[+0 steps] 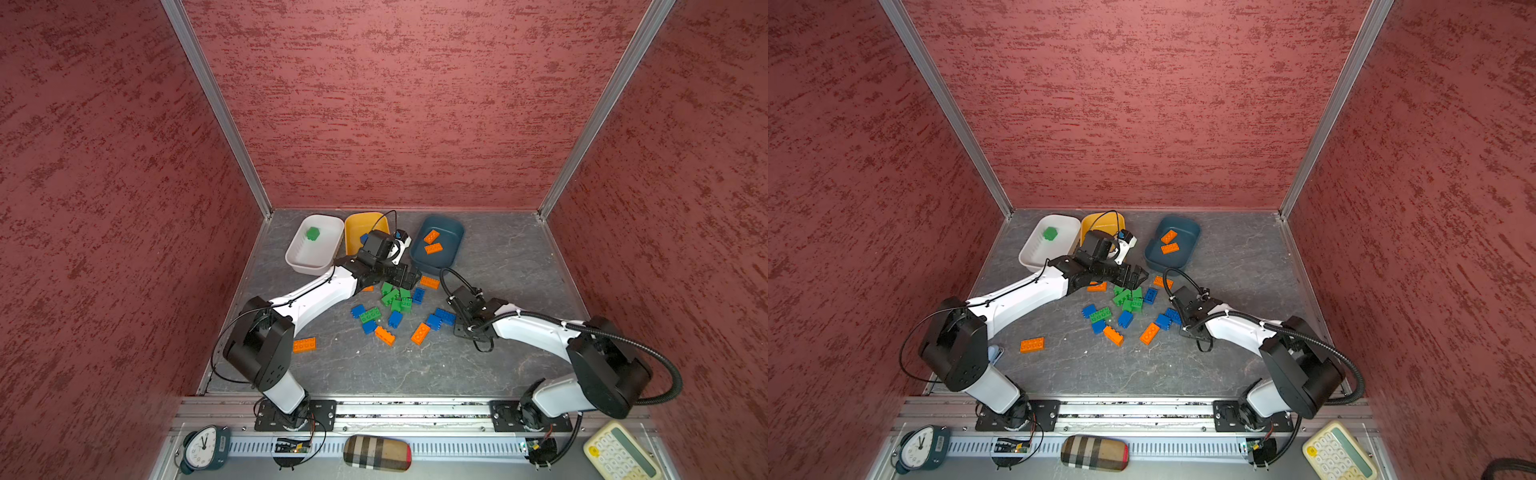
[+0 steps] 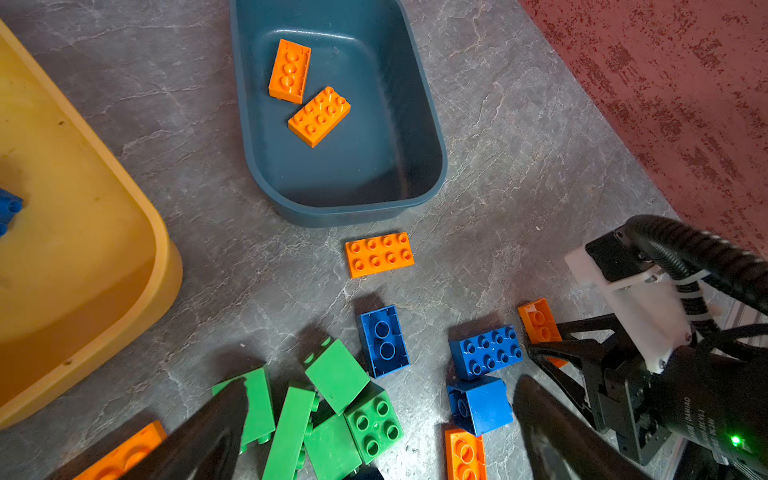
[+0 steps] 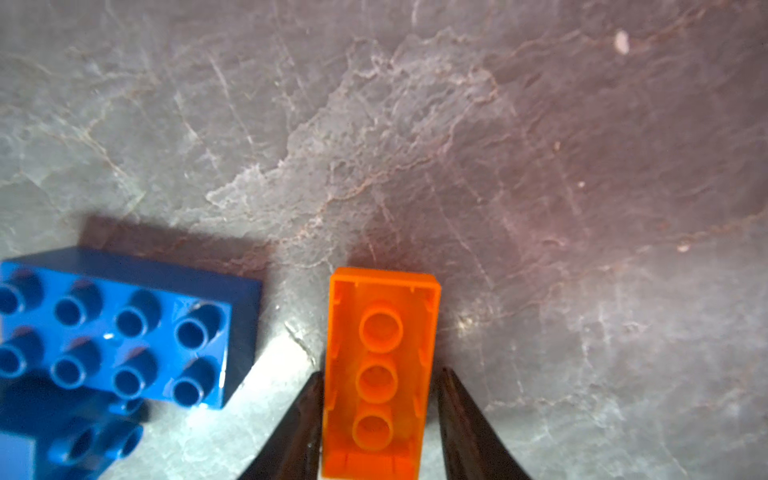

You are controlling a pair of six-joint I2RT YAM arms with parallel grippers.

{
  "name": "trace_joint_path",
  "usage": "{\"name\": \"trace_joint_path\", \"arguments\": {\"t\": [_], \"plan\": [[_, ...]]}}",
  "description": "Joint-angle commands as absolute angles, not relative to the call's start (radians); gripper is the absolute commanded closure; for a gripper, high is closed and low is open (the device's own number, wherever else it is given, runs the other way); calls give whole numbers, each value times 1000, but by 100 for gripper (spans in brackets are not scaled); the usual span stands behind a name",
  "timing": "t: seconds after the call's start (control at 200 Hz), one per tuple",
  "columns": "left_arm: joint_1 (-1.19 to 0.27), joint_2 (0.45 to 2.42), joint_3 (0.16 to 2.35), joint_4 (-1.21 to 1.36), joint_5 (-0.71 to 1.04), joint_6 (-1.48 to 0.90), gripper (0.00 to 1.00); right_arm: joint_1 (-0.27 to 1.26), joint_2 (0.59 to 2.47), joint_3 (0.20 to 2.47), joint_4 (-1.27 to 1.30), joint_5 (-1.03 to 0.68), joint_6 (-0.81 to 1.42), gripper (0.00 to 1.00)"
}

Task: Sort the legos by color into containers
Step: 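Close the right gripper on the orange brick, then carry the orange brick into the teal tub and open the right gripper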

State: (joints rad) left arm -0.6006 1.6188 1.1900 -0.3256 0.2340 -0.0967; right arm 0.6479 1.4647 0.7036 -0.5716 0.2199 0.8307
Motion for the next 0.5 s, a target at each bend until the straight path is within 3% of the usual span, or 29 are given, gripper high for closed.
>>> {"name": "trace_joint_path", "arguments": {"t": [0.0, 0.215, 0.331, 0.496], "plan": [[-603, 1634, 1177, -289, 251, -96, 1, 651, 1466, 664, -548, 277, 865, 61], [-604, 1628, 1174, -283, 282, -88, 1, 652, 1424, 712, -581, 331, 769, 75], [-608, 1582, 1131, -222, 331, -81, 1, 652, 1379, 787, -616, 384, 692, 77], [-609, 1539, 1090, -149, 381, -87, 1, 623, 1292, 812, -351, 269, 426, 77]]}}
